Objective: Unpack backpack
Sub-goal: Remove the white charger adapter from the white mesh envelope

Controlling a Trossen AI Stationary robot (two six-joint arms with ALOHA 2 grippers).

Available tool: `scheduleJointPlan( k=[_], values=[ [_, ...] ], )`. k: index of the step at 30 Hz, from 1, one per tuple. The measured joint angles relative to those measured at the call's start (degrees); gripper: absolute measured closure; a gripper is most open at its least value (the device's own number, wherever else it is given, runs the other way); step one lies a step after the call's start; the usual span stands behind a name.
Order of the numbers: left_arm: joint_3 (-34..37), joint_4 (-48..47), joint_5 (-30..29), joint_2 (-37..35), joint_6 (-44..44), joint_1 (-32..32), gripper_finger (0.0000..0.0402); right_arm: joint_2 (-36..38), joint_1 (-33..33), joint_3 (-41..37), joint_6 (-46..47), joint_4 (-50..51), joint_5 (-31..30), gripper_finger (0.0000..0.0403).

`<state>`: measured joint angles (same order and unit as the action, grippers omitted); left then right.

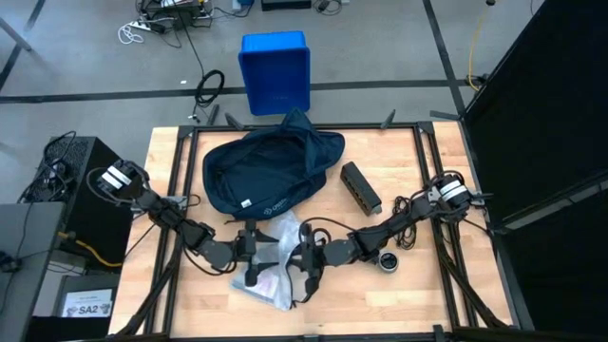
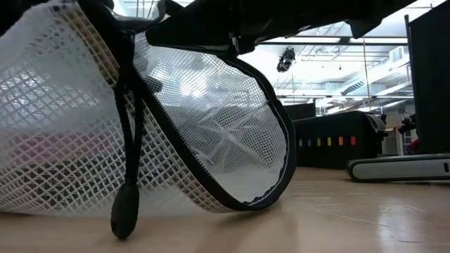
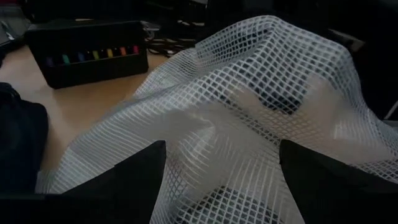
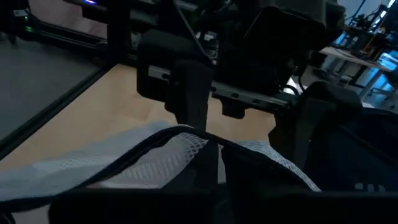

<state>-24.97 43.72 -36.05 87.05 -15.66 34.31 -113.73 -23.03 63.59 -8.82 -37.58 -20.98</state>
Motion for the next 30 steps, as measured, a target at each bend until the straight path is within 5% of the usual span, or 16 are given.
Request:
scheduleJointPlan(
  k=[5, 11, 19, 30],
  values=[
    [0.0, -0.1, 0.4, 0.0, 2.1, -1.0, 0.0126, 0.0, 0.7, 0.0, 0.2, -0.1, 0.2, 0.0401],
    [0.0, 0.1, 1.2, 0.0, 9.3, -2.6, 0.0186, 0.0, 1.4, 0.0, 1.6, -0.1, 0.2, 0.0402],
    [-0.6, -0.2, 7.4, 0.0, 16.8, -6.3, 0.0379, 0.0, 1.4, 0.0, 1.2, 1.6, 0.2, 0.0399],
    [-0.6, -1.3, 11.1, -2.0, 18.6, -6.9, 0.0401, 0.0, 1.4, 0.0, 1.1, 4.5, -0.6, 0.0396]
  ],
)
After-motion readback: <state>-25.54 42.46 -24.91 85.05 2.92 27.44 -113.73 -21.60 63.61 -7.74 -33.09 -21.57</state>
